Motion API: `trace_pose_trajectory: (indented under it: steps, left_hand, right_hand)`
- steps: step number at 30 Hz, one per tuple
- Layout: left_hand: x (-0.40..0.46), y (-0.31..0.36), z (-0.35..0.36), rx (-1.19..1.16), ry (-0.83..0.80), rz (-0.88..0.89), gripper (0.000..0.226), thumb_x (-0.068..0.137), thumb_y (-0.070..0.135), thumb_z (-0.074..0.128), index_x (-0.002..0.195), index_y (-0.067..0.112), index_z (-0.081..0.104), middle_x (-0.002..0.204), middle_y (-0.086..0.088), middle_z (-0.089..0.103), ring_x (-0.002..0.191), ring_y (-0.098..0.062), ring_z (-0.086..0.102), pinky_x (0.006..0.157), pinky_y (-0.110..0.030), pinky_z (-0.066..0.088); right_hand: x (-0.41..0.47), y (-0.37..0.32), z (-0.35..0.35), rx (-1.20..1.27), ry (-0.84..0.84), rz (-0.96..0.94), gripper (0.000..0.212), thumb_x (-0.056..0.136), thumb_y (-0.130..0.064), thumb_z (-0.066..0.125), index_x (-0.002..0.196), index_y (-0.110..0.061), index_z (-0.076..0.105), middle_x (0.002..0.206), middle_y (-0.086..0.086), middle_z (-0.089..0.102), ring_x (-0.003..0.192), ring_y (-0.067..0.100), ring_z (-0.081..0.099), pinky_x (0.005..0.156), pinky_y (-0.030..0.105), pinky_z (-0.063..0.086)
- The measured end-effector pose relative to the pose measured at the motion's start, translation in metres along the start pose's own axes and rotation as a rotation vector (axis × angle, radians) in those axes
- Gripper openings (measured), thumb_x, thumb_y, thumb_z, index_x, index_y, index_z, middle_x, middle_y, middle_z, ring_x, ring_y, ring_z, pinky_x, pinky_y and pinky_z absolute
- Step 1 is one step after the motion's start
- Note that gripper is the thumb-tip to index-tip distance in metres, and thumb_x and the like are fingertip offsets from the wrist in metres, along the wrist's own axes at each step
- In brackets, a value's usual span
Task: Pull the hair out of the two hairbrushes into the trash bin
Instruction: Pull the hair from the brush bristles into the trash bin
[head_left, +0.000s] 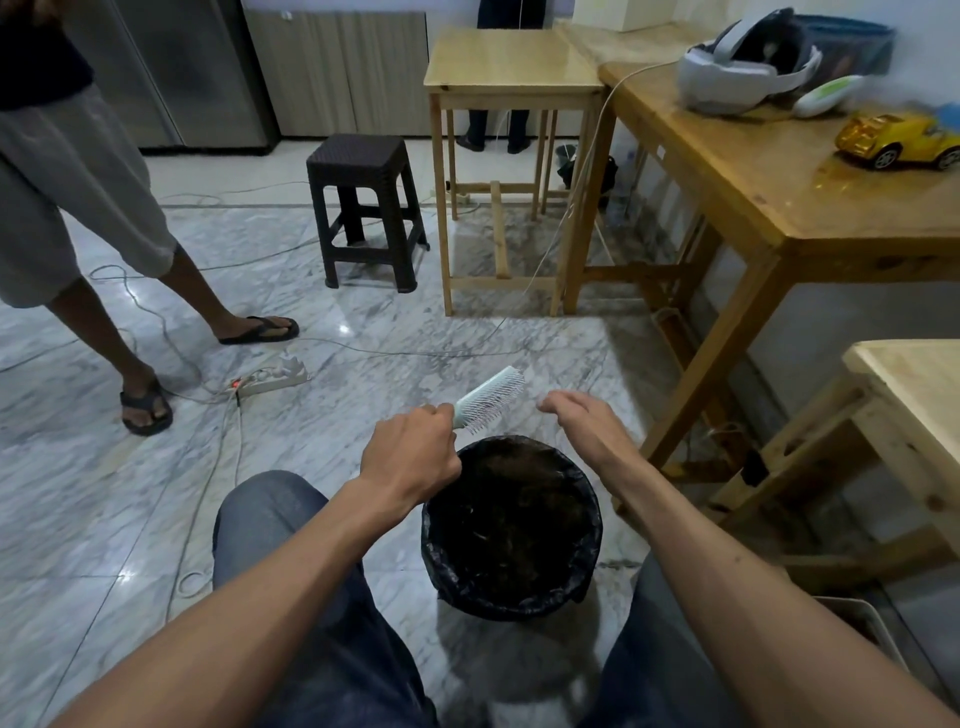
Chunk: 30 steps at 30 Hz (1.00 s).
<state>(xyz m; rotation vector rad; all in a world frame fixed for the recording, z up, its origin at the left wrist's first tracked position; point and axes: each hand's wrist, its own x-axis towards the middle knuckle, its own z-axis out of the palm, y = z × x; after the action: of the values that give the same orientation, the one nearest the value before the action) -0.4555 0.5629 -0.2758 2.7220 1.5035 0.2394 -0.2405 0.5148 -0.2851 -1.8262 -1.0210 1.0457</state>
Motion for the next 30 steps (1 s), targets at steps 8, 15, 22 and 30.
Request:
trace_pose_trajectory:
  steps: [8, 15, 22, 30]
  left_hand:
    - [-0.001, 0.007, 0.003, 0.038, 0.078, 0.106, 0.027, 0.094, 0.023, 0.05, 0.115, 0.01, 0.058, 0.092, -0.01, 0.067, 0.071, -0.039, 0.062, 0.053, -0.035, 0.036]
    - [0.0, -0.008, 0.006, 0.036, 0.095, -0.001, 0.027, 0.094, 0.02, 0.049, 0.117, 0.009, 0.057, 0.089, -0.01, 0.066, 0.069, -0.039, 0.063, 0.052, -0.034, 0.036]
    - [0.002, -0.016, 0.006, 0.057, 0.106, -0.015, 0.028, 0.094, 0.021, 0.05, 0.118, 0.008, 0.056, 0.09, -0.01, 0.066, 0.067, -0.039, 0.062, 0.051, -0.035, 0.037]
    - [0.0, 0.003, 0.003, 0.024, 0.154, 0.113, 0.031, 0.093, 0.022, 0.054, 0.121, 0.01, 0.06, 0.086, -0.01, 0.066, 0.063, -0.039, 0.062, 0.049, -0.035, 0.037]
  right_hand:
    - [0.011, -0.001, 0.021, 0.36, -0.151, 0.152, 0.038, 0.084, -0.039, 0.081, 0.087, -0.001, 0.075, 0.083, 0.007, 0.076, 0.065, 0.008, 0.073, 0.06, 0.017, 0.056]
    - [0.008, 0.003, 0.012, 0.322, -0.097, 0.123, 0.015, 0.09, -0.012, 0.077, 0.089, 0.003, 0.076, 0.057, -0.003, 0.07, 0.053, 0.007, 0.062, 0.052, 0.014, 0.053]
    - [0.004, 0.011, -0.002, -0.072, -0.12, 0.03, 0.023, 0.093, -0.029, 0.074, 0.099, -0.008, 0.08, 0.092, -0.001, 0.075, 0.084, 0.011, 0.065, 0.074, 0.015, 0.048]
    - [0.006, -0.009, 0.021, 0.153, -0.274, 0.065, 0.065, 0.083, -0.066, 0.069, 0.121, -0.013, 0.07, 0.123, 0.003, 0.073, 0.108, 0.014, 0.071, 0.093, 0.028, 0.052]
